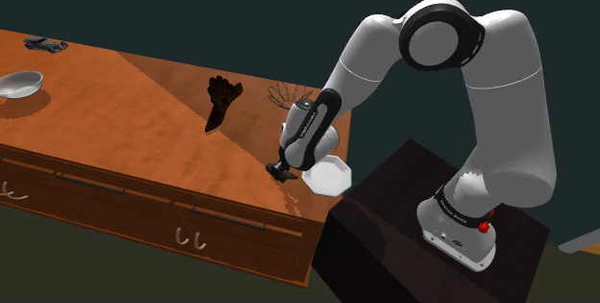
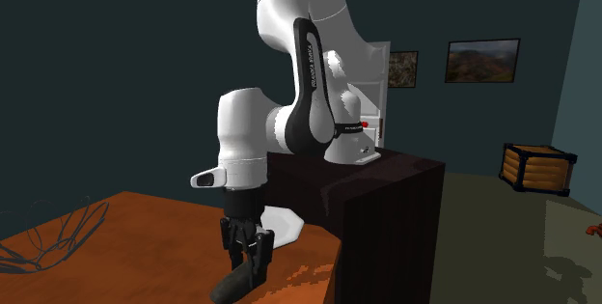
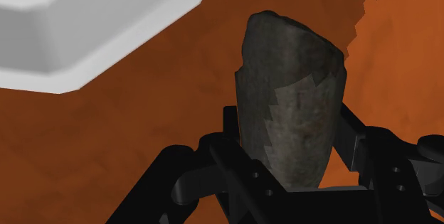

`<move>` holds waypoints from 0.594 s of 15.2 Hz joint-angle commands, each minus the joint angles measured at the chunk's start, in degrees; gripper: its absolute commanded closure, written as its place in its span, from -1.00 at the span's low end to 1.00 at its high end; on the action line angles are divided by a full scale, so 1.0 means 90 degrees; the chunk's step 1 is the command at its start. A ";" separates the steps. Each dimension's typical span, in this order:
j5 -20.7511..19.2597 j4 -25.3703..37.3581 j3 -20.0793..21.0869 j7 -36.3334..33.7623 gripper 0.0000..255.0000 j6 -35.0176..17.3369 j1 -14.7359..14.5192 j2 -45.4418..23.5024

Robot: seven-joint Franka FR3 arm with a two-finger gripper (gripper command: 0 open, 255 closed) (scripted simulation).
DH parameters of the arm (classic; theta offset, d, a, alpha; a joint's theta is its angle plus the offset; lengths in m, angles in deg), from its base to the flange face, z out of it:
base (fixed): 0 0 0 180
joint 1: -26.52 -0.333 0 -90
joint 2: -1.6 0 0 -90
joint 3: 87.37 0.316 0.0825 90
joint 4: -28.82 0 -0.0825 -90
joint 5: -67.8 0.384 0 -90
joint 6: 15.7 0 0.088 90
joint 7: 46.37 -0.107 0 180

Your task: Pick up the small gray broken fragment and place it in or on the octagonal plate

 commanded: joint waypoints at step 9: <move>0.0000 -0.0341 -0.0107 -0.0147 1.00 0.0528 -0.0104 0.0872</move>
